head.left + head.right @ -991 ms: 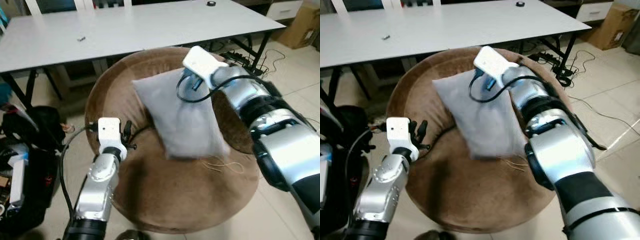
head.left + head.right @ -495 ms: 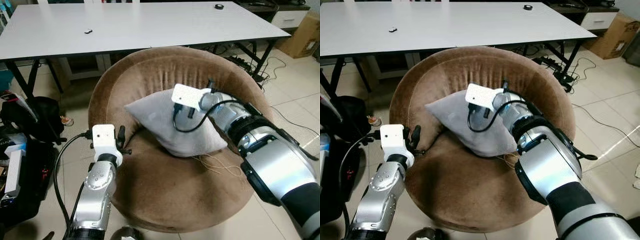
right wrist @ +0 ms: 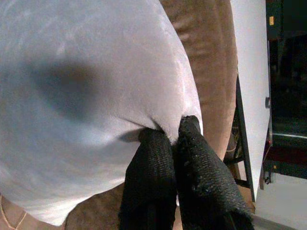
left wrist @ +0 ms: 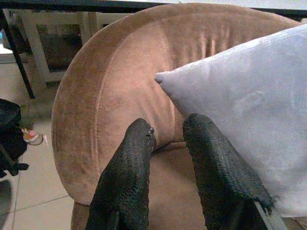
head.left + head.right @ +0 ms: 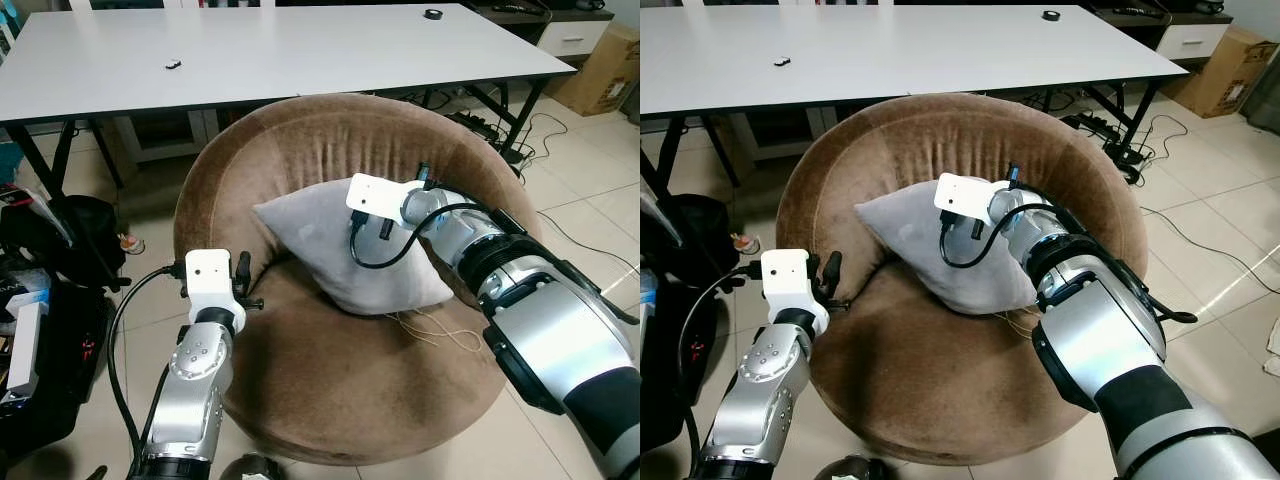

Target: Move the pillow to the sofa from floor

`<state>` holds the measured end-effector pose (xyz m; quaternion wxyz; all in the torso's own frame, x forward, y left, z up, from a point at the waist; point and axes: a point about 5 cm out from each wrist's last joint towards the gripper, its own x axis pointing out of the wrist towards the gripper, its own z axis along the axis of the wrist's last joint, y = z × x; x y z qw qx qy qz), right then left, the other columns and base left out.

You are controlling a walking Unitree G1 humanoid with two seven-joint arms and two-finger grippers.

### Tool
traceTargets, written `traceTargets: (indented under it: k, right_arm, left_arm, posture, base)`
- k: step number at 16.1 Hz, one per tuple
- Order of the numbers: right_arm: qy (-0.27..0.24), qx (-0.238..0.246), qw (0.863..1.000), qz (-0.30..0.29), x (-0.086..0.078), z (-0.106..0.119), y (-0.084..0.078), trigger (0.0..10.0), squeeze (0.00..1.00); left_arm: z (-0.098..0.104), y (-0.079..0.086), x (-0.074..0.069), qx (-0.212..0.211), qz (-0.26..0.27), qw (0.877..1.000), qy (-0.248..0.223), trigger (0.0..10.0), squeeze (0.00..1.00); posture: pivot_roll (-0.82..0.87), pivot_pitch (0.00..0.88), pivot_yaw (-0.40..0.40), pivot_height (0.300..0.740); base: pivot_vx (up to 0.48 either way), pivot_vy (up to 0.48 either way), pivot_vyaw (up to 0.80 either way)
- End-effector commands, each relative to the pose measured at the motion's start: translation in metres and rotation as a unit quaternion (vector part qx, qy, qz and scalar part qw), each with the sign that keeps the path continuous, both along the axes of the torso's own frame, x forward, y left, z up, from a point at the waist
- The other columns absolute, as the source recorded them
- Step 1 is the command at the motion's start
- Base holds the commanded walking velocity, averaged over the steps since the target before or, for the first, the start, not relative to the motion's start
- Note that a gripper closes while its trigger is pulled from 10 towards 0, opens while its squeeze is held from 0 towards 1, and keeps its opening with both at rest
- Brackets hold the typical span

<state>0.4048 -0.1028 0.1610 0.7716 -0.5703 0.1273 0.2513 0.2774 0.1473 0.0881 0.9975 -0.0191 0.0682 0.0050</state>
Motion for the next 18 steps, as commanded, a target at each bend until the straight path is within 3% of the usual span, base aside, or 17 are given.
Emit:
traceTargets:
  k: [1, 2, 3, 17, 18]
  right_arm:
    - [0.005, -0.011, 1.000, -0.008, -0.0013, -0.0056, -0.0077, 10.0, 0.00]
    - [0.005, -0.015, 1.000, -0.005, -0.0016, -0.0065, -0.0072, 9.3, 0.00]
    - [0.006, -0.013, 1.000, -0.003, -0.0020, -0.0070, -0.0061, 0.0, 0.00]
    - [0.003, -0.026, 1.000, -0.014, -0.0031, -0.0121, -0.0124, 0.0, 0.00]
    - [-0.001, -0.028, 0.999, -0.015, -0.0028, -0.0117, -0.0128, 10.0, 1.00]
  left_arm:
    - [0.0020, -0.0018, -0.0007, 0.005, 0.001, 1.000, -0.003, 10.0, 0.00]
    - [0.0019, -0.0014, -0.0007, 0.006, 0.002, 1.000, -0.003, 10.0, 0.00]
    - [0.0021, -0.0008, -0.0011, 0.006, 0.003, 1.000, -0.003, 10.0, 0.00]
    - [-0.0003, -0.0021, -0.0036, 0.005, 0.005, 1.000, 0.002, 10.0, 0.00]
    - [-0.0004, -0.0022, -0.0037, 0.004, 0.005, 1.000, 0.002, 10.0, 0.00]
  posture:
    - [0.02, 0.000, -0.091, 0.740]
    - [0.02, 0.000, -0.091, 0.740]
    - [0.02, 0.000, -0.091, 0.740]
    - [0.02, 0.000, -0.094, 0.740]
    - [0.02, 0.000, -0.094, 0.740]
  base:
    - [0.000, 0.000, 0.00]
    - [0.000, 0.000, 0.00]
    - [0.000, 0.000, 0.00]
    - [0.000, 0.000, 0.00]
    - [0.000, 0.000, 0.00]
